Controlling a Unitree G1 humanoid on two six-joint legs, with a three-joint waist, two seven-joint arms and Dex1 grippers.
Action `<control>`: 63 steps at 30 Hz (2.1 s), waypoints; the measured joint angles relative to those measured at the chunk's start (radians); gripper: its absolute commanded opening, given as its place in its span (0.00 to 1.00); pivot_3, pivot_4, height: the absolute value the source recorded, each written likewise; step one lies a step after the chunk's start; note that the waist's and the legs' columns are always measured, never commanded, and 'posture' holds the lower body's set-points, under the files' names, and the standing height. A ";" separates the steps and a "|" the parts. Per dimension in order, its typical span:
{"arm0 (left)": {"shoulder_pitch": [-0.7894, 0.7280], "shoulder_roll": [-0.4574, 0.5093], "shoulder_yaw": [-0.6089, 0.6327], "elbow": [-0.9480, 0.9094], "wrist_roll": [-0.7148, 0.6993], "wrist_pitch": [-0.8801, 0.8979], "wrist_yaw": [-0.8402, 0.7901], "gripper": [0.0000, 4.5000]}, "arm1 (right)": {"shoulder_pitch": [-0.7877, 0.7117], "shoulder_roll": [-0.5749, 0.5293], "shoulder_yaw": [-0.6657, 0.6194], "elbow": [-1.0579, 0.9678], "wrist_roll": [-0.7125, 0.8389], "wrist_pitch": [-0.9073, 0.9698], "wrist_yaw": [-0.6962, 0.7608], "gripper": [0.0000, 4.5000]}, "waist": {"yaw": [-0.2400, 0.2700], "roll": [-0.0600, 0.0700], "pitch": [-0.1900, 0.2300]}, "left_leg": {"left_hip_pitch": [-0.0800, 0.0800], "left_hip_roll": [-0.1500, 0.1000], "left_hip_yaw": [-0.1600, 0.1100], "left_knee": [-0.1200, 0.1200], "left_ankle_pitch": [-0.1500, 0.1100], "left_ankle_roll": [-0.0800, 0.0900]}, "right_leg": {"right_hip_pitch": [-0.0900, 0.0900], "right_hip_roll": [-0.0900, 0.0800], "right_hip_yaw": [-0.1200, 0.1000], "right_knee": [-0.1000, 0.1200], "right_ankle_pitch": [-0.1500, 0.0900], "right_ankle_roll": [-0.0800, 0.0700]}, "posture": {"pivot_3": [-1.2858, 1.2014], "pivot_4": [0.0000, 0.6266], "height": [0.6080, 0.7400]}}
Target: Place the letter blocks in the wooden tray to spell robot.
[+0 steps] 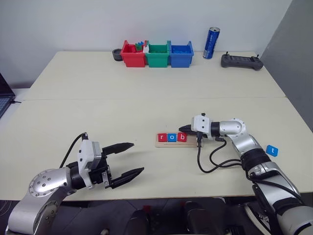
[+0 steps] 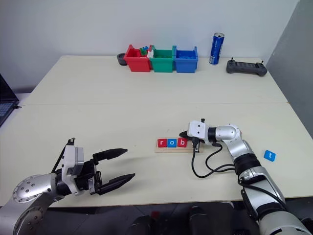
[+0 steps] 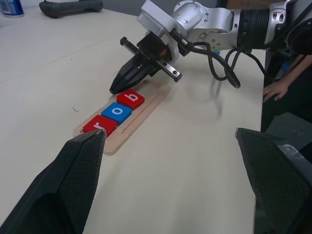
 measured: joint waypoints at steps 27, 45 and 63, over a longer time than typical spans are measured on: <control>0.021 0.000 0.004 -0.001 -0.002 0.002 0.002 1.00 | -0.018 -0.006 -0.030 -0.094 0.053 0.083 0.010 0.01 | 0.001 0.000 0.000 | 0.000 0.000 -0.001 0.000 0.000 0.000 | 0.000 0.000 0.000 0.000 0.000 0.000 | 0.52 0.24 1.00; -0.104 -0.068 -0.133 0.011 0.004 0.001 0.001 1.00 | 0.640 -0.055 -0.523 -1.158 0.238 1.073 -0.537 0.83 | 0.022 0.001 0.000 | -0.003 0.000 -0.002 0.000 0.000 0.000 | -0.001 0.000 -0.003 -0.001 -0.001 0.000 | 0.52 0.24 1.00; -0.197 -0.116 -0.205 0.097 0.042 -0.001 0.000 1.00 | 0.621 0.081 -0.566 -0.950 0.298 1.023 -0.715 0.99 | 0.024 0.002 -0.001 | -0.003 0.000 -0.001 0.000 0.000 0.000 | -0.001 0.000 -0.001 -0.001 -0.001 0.000 | 0.52 0.24 1.00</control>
